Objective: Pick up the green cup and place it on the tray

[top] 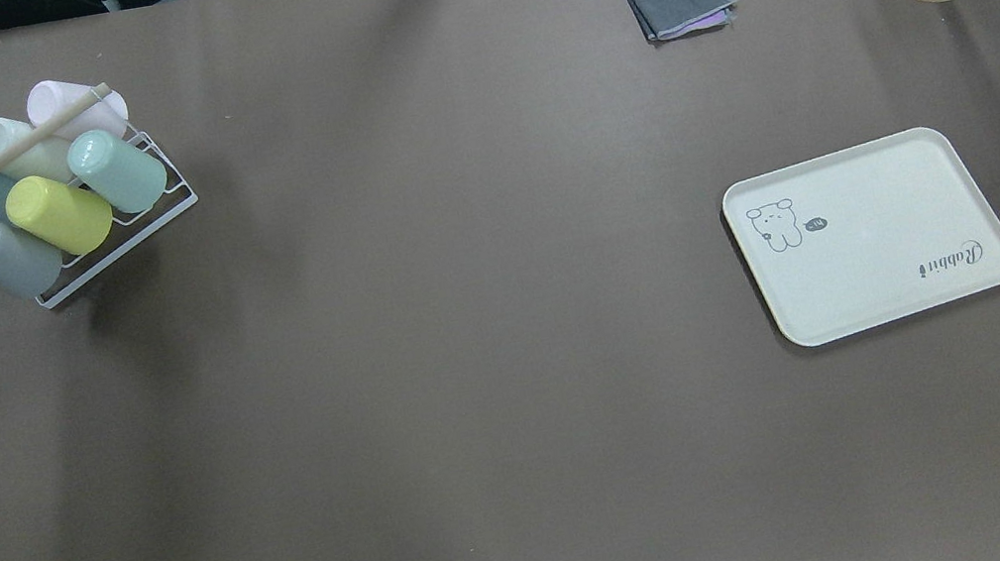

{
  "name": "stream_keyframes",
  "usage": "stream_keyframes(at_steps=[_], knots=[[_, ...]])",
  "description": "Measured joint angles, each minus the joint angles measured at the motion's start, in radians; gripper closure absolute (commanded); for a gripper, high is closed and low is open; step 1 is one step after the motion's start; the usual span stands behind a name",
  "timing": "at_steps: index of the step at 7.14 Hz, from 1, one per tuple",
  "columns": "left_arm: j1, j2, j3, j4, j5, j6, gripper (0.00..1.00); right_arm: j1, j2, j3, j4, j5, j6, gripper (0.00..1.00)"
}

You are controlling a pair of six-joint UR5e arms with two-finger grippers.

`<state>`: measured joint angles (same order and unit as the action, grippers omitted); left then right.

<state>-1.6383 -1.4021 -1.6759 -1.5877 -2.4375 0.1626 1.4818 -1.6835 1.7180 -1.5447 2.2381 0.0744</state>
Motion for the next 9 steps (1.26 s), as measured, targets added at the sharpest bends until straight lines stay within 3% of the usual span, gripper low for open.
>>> stream_keyframes(at_steps=[6,9], knots=[[0.002,-0.006,0.000,-0.001,0.000,-0.002,0.01,-0.006,0.006,0.007,-0.009,0.002,0.001,0.00],[0.002,-0.017,-0.005,-0.003,-0.001,-0.003,0.01,-0.011,0.046,0.013,-0.102,0.002,0.001,0.00]])
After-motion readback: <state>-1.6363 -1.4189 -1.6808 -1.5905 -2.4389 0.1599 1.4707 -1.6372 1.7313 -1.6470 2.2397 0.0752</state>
